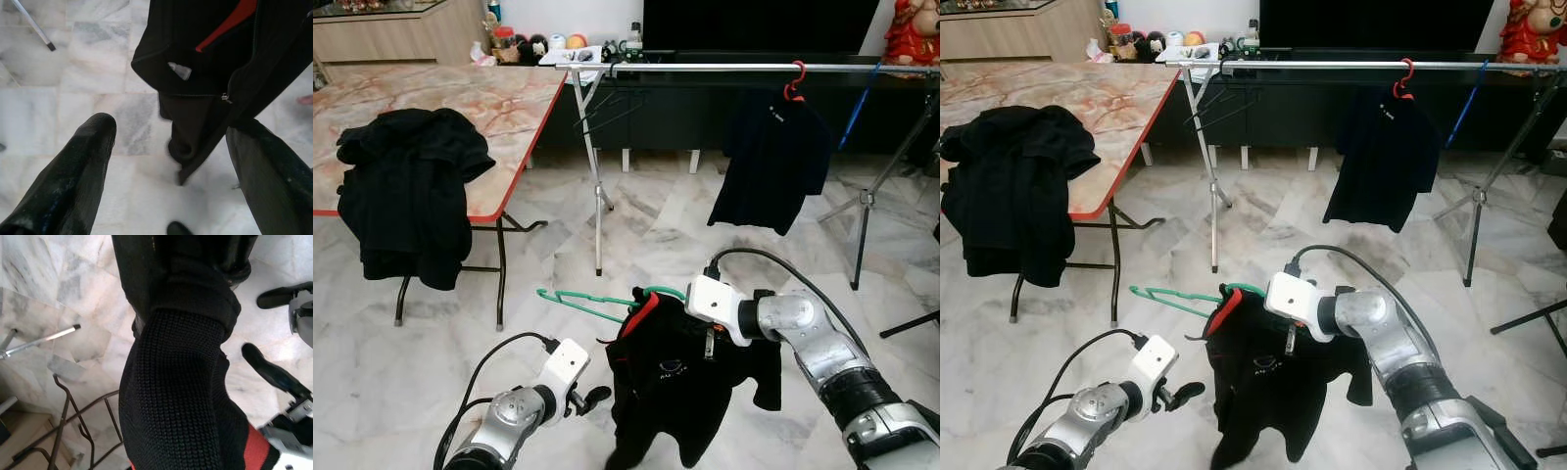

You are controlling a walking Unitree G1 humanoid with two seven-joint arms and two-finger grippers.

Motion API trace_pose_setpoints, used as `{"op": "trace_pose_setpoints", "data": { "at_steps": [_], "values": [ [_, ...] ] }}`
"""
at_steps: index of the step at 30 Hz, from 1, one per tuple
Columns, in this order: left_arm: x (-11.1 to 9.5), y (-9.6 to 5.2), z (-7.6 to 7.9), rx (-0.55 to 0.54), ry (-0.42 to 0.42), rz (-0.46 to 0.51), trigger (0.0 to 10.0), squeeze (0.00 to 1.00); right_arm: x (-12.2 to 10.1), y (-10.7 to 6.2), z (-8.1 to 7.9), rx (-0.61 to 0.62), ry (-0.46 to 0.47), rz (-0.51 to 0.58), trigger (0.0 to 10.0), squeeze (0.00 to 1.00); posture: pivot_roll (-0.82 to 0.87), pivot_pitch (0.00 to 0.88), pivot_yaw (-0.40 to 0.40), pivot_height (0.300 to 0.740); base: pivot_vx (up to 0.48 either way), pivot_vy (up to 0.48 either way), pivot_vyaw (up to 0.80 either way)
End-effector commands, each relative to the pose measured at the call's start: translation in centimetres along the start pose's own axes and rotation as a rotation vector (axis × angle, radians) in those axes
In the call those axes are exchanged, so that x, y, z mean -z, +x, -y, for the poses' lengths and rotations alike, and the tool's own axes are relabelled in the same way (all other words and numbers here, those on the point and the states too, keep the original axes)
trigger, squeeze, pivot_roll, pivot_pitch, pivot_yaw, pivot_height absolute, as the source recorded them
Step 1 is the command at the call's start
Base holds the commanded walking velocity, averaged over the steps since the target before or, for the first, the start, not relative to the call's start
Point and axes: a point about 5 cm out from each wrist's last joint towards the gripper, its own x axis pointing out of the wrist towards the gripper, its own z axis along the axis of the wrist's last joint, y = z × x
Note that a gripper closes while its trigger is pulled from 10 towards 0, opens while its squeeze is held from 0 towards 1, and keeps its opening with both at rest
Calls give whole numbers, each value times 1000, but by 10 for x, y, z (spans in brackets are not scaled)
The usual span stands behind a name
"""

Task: Hang hanger

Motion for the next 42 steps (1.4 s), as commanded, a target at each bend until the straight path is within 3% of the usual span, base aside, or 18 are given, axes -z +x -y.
{"op": "trace_pose_setpoints", "data": {
  "at_steps": [1,11,16,21,32,33,34,35,36,42],
  "values": [
    [0,-1,-2,-13,25,2,10000,0,-15,1,5,-4,-53,39,0,0,80,91,11,740,0,0,0],
    [-14,4,0,-15,74,88,10000,0,-18,5,-1,-53,-69,61,0,0,78,88,8,740,0,0,0],
    [-11,4,8,68,199,58,10000,0,-22,6,0,-56,-75,76,0,0,78,89,9,740,0,0,0],
    [-12,5,9,74,233,59,10000,0,-27,7,0,-63,-81,93,0,0,76,88,9,740,0,0,0],
    [-17,6,4,-21,262,81,9922,0,-32,10,-2,-75,-91,112,0,0,71,84,7,740,0,0,0],
    [-18,6,3,-29,260,84,4078,0,-32,10,-3,-79,-90,114,0,0,69,83,7,740,0,0,0],
    [-18,6,3,-30,260,85,4078,0,-32,10,-3,-79,-90,115,0,0,69,83,7,740,0,0,0],
    [-18,7,2,-32,260,85,1647,0,-32,9,-3,-80,-90,116,0,0,69,82,7,740,0,0,0],
    [-18,7,2,-33,260,85,0,0,-33,10,-3,-80,-90,116,0,0,69,82,7,740,0,0,0],
    [-18,7,2,-49,258,87,0,0,-33,9,-3,-82,-85,120,0,0,66,79,7,740,0,0,0]
  ]
}}
